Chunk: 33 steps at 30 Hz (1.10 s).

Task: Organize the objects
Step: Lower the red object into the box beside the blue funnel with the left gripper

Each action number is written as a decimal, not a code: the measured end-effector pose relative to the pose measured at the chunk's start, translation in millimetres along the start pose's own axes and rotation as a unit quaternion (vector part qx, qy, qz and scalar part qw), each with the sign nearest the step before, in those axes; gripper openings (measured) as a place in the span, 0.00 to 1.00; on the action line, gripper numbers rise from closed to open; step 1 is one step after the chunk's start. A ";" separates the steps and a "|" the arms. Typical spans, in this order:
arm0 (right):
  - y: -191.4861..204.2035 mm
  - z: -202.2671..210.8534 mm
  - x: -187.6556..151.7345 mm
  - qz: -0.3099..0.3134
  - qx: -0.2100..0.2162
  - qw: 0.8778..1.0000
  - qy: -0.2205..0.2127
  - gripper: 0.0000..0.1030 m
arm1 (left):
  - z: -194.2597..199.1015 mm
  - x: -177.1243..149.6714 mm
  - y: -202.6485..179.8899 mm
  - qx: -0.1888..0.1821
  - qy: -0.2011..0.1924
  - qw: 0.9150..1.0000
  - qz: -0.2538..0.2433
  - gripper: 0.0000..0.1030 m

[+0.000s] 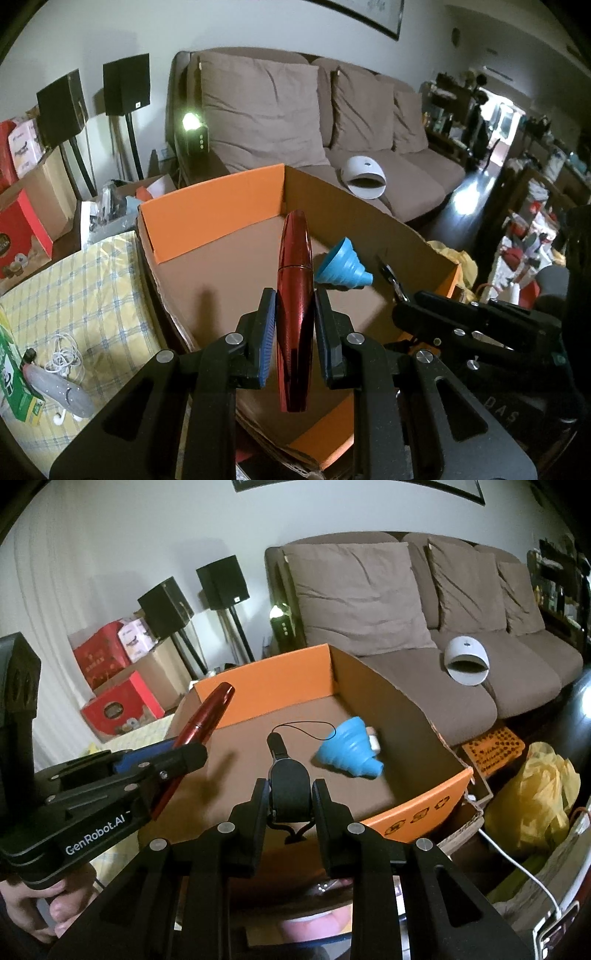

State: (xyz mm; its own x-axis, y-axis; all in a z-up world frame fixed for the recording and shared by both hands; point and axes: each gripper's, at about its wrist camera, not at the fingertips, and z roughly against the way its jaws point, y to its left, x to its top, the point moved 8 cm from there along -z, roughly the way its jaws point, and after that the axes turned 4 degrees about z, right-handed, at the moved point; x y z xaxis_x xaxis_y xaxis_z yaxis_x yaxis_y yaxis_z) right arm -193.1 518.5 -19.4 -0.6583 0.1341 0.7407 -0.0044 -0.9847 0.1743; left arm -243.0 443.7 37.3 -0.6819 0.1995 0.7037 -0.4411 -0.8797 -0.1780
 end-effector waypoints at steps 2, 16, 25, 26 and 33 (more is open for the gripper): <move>-1.6 -0.4 -1.1 -0.002 -0.001 1.000 0.002 0.22 | -0.2 -0.4 0.4 0.001 0.000 1.000 0.000 0.18; -2.4 0.4 -0.3 -0.002 0.000 1.000 0.003 0.22 | 5.7 1.7 2.8 0.004 0.000 1.000 -0.008 0.18; 11.7 -3.3 -0.2 0.014 -0.002 1.000 0.003 0.22 | 6.3 3.8 17.9 0.010 -0.002 1.000 0.024 0.18; 11.4 -4.2 -0.6 0.013 -0.005 1.000 0.006 0.22 | 6.1 3.6 19.4 0.011 -0.002 1.000 0.026 0.18; 9.0 -6.1 -0.7 0.005 -0.011 1.000 0.007 0.22 | 4.4 -1.3 20.0 0.012 0.002 1.000 0.024 0.18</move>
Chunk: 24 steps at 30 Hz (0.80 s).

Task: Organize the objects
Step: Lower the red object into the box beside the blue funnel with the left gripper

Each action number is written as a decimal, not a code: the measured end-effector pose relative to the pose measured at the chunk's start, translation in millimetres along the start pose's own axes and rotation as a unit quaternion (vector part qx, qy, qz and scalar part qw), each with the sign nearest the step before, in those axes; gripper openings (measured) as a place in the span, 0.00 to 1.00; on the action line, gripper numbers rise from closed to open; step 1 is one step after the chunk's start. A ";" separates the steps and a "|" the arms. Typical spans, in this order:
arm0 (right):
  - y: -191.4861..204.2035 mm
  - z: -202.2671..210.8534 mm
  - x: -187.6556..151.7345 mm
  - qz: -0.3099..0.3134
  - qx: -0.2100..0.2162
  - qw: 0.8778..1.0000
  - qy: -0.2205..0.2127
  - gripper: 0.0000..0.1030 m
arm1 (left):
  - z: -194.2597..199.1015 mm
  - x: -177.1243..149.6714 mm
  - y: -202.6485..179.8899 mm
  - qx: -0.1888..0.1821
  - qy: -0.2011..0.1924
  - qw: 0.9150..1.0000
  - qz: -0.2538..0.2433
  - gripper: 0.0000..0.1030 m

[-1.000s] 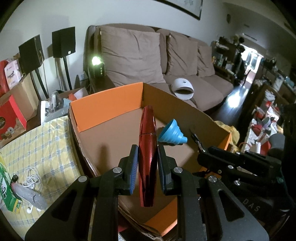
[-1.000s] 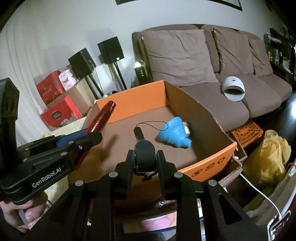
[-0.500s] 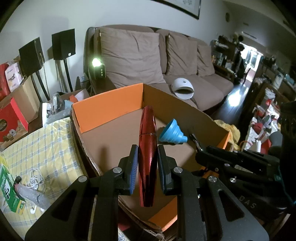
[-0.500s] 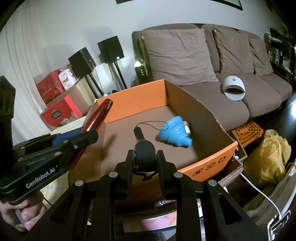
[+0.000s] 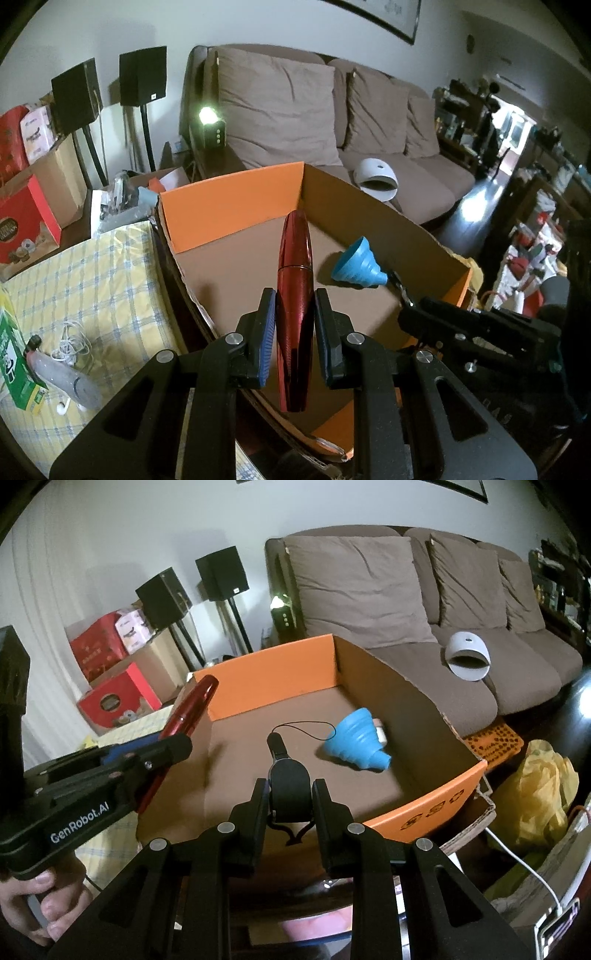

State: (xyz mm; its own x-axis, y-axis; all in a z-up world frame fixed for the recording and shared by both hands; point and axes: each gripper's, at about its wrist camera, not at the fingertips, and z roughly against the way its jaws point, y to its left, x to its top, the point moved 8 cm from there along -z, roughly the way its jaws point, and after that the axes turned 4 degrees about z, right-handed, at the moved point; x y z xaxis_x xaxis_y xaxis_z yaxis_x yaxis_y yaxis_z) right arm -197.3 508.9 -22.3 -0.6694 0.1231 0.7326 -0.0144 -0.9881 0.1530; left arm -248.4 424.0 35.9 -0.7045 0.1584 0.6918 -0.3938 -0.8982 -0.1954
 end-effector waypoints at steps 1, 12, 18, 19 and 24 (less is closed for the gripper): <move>-0.7 0.4 0.4 0.000 -0.001 1.000 -0.001 0.22 | -0.2 -0.9 -0.5 -0.001 0.001 1.000 0.000 0.18; 3.1 0.7 2.4 -0.003 0.004 1.000 -0.006 0.22 | 2.2 4.3 12.5 0.005 -0.005 1.000 0.025 0.18; 13.5 -5.7 -1.6 0.008 0.009 1.000 0.002 0.22 | -2.5 -2.8 9.5 0.002 0.005 1.000 0.022 0.18; 14.5 -6.9 -2.3 0.009 0.009 1.000 0.004 0.22 | -3.6 -4.1 9.7 0.002 0.007 1.000 0.023 0.18; 15.4 -8.7 -3.0 0.010 0.009 1.000 0.006 0.23 | -4.7 -6.5 7.1 -0.001 0.010 1.000 0.021 0.18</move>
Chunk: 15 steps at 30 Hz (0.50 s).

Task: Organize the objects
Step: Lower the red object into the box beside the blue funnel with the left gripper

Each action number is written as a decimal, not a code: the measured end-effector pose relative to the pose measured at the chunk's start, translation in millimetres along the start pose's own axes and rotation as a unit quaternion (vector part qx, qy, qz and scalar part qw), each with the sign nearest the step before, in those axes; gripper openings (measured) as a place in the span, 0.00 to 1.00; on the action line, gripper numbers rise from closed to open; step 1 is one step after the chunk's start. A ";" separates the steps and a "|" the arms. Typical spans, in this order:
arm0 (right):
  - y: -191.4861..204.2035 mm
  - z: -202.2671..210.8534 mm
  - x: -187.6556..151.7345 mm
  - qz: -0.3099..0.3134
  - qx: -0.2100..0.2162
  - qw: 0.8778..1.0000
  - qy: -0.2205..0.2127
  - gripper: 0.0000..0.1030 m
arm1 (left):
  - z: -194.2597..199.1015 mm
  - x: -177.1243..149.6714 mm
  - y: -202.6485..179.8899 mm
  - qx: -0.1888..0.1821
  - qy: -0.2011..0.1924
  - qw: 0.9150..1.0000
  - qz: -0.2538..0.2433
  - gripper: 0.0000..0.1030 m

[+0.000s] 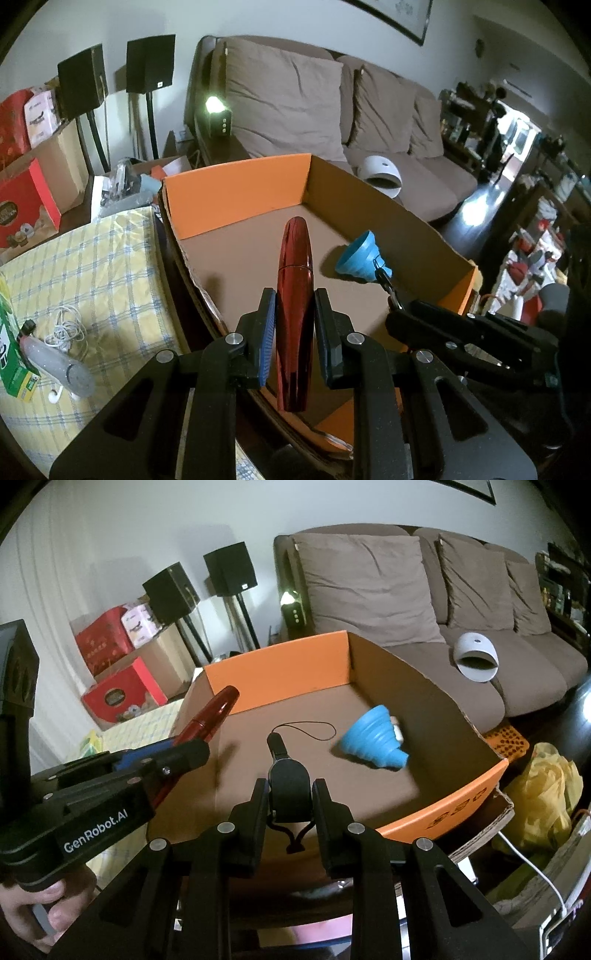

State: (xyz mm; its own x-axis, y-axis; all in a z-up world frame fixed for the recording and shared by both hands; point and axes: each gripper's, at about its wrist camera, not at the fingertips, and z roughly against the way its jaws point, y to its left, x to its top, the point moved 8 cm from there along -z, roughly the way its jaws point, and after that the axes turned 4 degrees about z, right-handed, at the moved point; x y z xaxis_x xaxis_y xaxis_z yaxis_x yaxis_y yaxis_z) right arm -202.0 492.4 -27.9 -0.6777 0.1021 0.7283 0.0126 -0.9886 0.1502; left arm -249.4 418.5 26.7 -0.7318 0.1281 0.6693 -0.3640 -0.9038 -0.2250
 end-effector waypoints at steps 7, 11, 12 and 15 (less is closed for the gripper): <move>-2.8 0.4 0.0 -0.005 -0.001 1.000 -0.001 0.23 | -2.5 -2.5 -3.2 -0.001 0.005 1.000 -0.001 0.18; -3.3 0.9 0.1 -0.005 -0.001 1.000 -0.001 0.23 | -3.0 -4.3 -4.7 -0.002 0.008 1.000 -0.003 0.18; -3.3 0.9 0.2 -0.005 -0.001 1.000 -0.002 0.23 | -2.7 -4.7 -5.5 -0.002 0.008 1.000 -0.004 0.18; -3.3 0.9 0.2 -0.005 -0.001 1.000 -0.002 0.23 | -1.7 -5.2 -6.5 -0.003 0.008 1.000 -0.005 0.18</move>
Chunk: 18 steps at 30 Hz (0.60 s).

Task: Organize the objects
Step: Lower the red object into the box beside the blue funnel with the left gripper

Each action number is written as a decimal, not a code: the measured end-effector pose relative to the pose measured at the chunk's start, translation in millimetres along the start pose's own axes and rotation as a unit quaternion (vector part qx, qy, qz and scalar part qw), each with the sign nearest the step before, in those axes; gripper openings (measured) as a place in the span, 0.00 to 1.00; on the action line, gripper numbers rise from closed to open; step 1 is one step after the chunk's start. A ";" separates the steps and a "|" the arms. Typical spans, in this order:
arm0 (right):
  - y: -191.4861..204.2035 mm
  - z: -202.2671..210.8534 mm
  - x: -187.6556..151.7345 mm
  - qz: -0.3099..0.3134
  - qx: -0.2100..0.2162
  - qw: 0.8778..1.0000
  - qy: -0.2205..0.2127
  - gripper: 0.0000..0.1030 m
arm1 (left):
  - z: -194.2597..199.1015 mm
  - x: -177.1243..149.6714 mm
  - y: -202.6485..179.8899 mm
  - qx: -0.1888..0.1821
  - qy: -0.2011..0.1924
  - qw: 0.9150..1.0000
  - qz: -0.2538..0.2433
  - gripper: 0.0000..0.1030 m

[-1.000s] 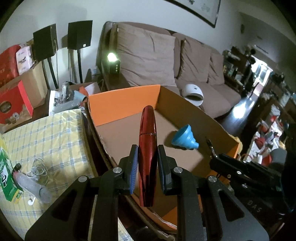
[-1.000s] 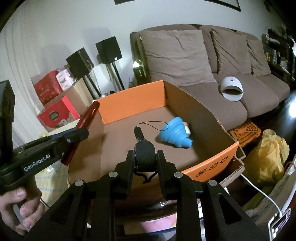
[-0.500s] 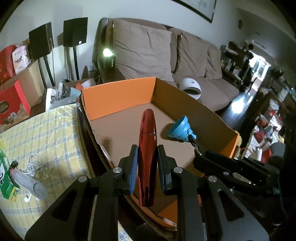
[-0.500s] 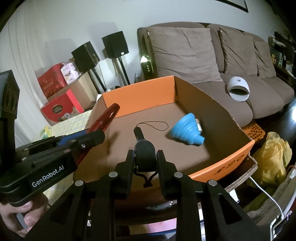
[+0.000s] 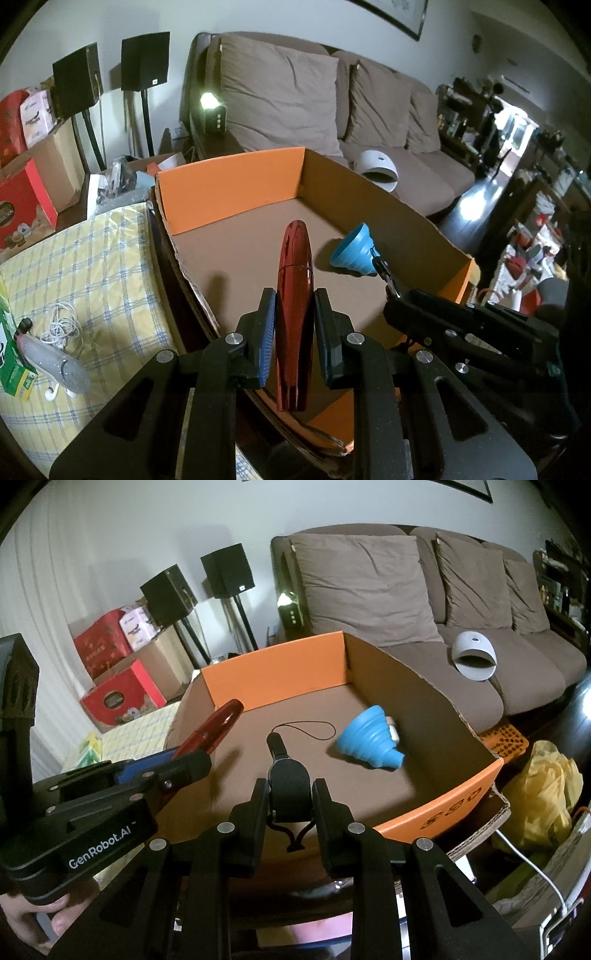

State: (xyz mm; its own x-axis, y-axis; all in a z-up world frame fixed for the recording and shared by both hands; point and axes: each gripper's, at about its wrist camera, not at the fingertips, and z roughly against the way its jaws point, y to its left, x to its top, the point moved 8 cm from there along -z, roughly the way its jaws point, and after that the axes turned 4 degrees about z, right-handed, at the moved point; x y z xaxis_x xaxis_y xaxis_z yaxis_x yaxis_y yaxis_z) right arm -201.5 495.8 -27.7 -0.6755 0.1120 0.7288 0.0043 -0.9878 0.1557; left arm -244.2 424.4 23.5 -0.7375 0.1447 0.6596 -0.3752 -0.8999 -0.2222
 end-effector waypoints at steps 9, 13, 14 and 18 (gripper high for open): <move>-1.1 1.2 0.5 -0.004 0.001 1.000 -0.002 0.23 | 1.1 0.2 -3.5 0.000 0.000 1.000 -0.003 0.18; -1.8 1.3 0.4 -0.004 0.001 1.000 -0.002 0.23 | 2.0 0.8 -7.3 -0.001 -0.001 1.000 -0.005 0.18; -2.1 1.4 0.5 -0.004 0.000 1.000 -0.002 0.23 | 1.7 1.0 -7.7 -0.002 0.000 1.000 -0.005 0.18; -3.9 2.6 0.8 -0.005 -0.001 1.000 -0.002 0.23 | 1.2 0.5 -8.8 -0.002 0.002 1.000 -0.005 0.18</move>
State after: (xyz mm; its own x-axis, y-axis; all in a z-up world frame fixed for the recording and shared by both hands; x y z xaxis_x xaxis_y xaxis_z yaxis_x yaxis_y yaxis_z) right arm -200.2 500.1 -26.0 -0.6721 0.1231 0.7301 -0.0037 -0.9866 0.1629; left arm -240.6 432.0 26.7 -0.7361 0.1546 0.6590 -0.3847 -0.8966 -0.2195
